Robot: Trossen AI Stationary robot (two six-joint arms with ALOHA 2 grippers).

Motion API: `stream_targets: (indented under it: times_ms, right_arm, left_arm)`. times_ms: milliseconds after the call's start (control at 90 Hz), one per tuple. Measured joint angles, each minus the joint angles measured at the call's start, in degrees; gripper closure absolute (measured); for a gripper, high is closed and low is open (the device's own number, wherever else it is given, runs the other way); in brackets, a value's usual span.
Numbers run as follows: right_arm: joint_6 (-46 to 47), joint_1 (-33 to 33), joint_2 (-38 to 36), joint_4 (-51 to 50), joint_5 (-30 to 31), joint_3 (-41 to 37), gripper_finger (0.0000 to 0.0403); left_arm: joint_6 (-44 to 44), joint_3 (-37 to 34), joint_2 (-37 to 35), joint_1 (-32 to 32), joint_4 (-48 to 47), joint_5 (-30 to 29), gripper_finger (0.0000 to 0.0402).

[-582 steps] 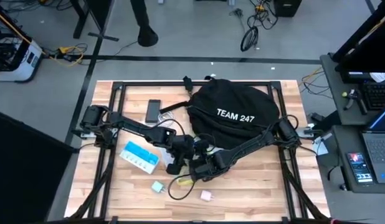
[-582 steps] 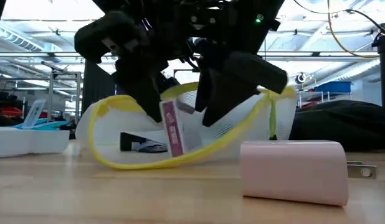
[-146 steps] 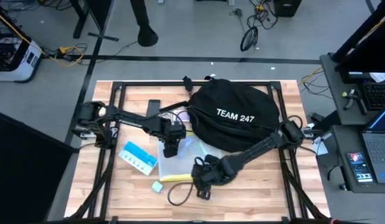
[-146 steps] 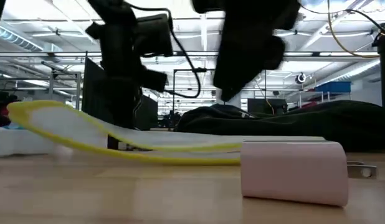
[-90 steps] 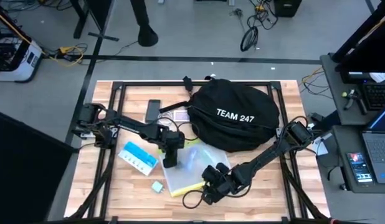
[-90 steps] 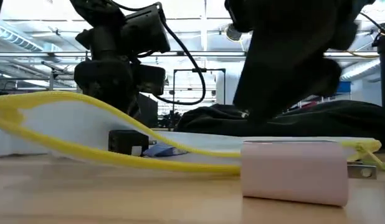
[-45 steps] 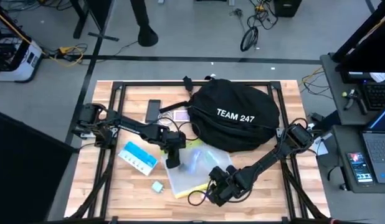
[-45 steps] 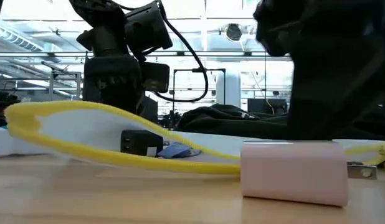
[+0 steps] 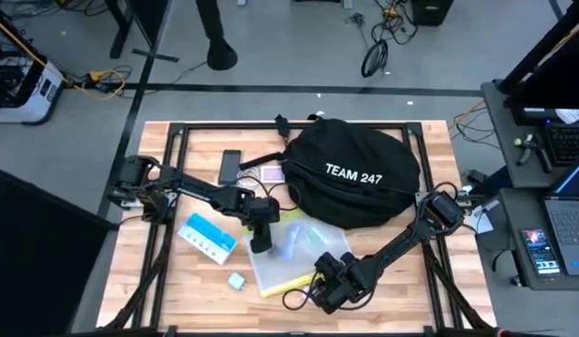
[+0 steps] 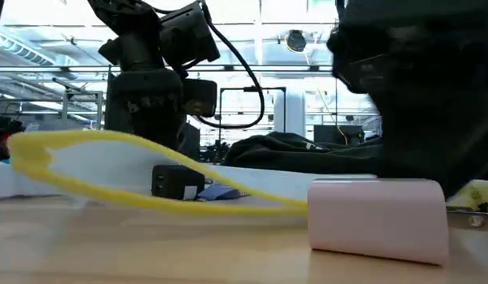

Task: Unpack backpack
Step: Remove the black charger adapter from the green zip bag

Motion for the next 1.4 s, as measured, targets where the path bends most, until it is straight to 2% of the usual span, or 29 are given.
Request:
stream_targets:
  times_ms: [133,222,300,478,600,811,978,1178,1289,1400]
  right_arm:
    - [-3.6,-1.1,-1.2,3.6,9.6,-0.4,0.0243]
    - [-6.6,-2.7,-2.0,4.3,12.1,-0.2,0.0243]
    - [-9.3,-4.4,-1.6,4.8,11.2,-0.4,0.0243]
    - [-14.3,-6.2,-3.8,10.5,4.3,-0.3,0.0243]
    - [-14.0,-6.2,-7.2,11.1,3.8,-0.3,0.0243]
    - [-17.9,-8.1,-10.6,8.5,7.8,-0.2,0.0264]
    - [-19.9,-9.3,-9.8,9.4,4.7,-0.2,0.0282]
    - [-26.8,-8.5,-11.7,19.5,4.8,-0.1,0.0284]
    - [-28.0,-10.0,-9.6,18.1,3.9,-0.2,0.0284]
    - [-27.9,-11.0,-8.0,17.8,0.0,-0.3,0.0284]
  left_arm:
    - [0.0,0.0,0.0,0.0,0.0,0.0,0.0295]
    - [0.0,0.0,0.0,0.0,0.1,0.0,0.0295]
    - [0.0,0.0,0.0,0.0,0.1,0.0,0.0295]
    - [0.0,0.0,0.0,0.0,0.0,0.7,0.0295]
    - [0.0,0.0,0.0,0.0,0.0,0.8,0.0295]
    - [1.1,0.0,0.0,0.0,0.2,0.9,0.0295]
    - [1.2,0.0,0.0,0.0,0.2,0.9,0.0295]
    - [1.2,0.0,0.0,0.0,0.1,0.9,0.0295]
    - [1.6,0.0,0.0,0.1,0.2,0.8,0.0295]
    - [1.6,0.0,0.0,0.2,0.1,0.9,0.0295]
